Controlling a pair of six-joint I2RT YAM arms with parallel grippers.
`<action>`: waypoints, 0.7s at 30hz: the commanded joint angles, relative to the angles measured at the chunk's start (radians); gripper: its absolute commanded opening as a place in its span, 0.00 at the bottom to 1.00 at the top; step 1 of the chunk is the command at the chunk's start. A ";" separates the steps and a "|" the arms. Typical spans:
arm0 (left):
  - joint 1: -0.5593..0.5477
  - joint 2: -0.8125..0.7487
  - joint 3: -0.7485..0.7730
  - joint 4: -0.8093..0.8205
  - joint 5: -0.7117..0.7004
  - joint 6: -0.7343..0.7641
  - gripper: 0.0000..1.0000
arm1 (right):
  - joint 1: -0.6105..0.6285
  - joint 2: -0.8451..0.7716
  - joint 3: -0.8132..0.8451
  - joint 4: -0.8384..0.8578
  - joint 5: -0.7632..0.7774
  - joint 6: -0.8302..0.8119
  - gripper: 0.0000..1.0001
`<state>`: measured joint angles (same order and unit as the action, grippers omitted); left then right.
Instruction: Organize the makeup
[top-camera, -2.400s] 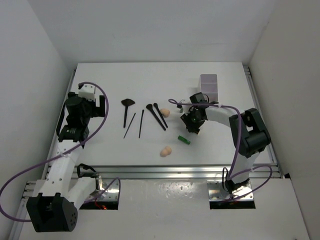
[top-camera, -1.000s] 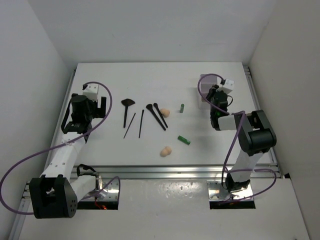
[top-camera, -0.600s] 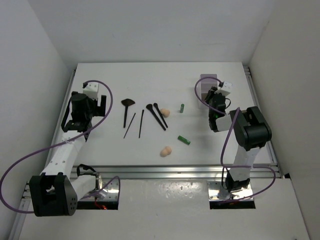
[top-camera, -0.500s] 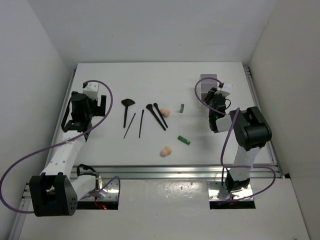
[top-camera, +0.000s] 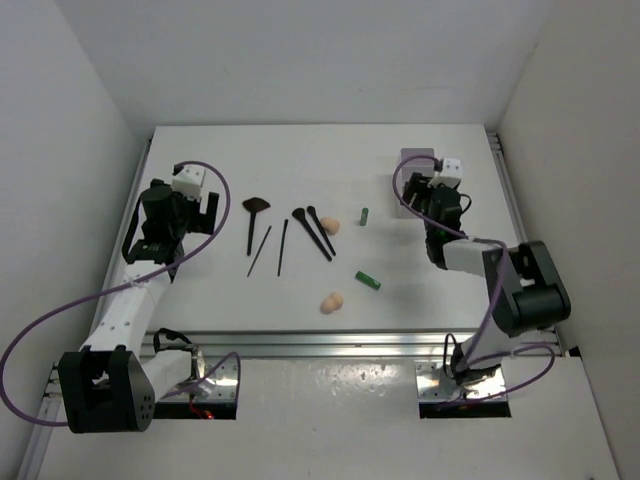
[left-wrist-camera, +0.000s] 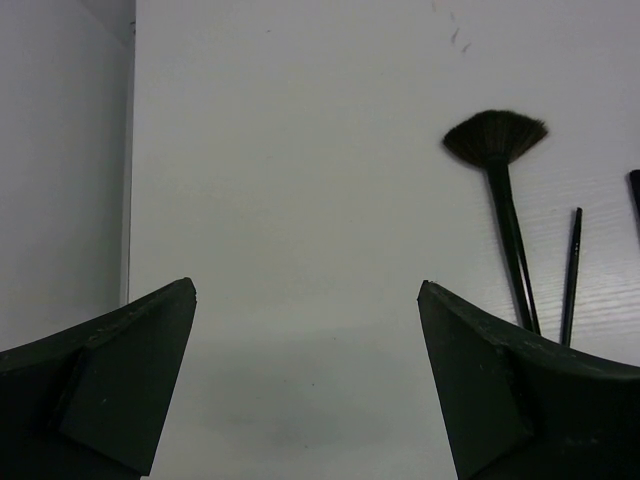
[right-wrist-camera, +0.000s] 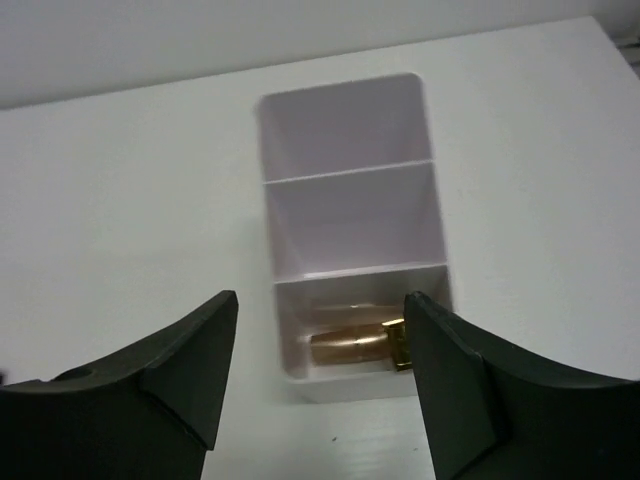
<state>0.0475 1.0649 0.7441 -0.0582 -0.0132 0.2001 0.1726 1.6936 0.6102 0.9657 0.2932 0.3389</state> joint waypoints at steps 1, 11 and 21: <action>0.011 -0.002 0.055 0.012 0.110 0.042 1.00 | 0.050 -0.170 0.122 -0.331 -0.228 -0.130 0.69; 0.002 0.020 0.055 0.000 0.234 0.024 1.00 | 0.182 0.029 0.595 -1.235 -0.391 -0.195 0.79; 0.002 -0.052 0.046 -0.066 0.187 0.015 1.00 | 0.237 0.244 0.799 -1.346 -0.197 -0.140 0.71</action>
<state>0.0475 1.0664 0.7620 -0.1158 0.1867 0.2241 0.4019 1.9343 1.3483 -0.3393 0.0307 0.1734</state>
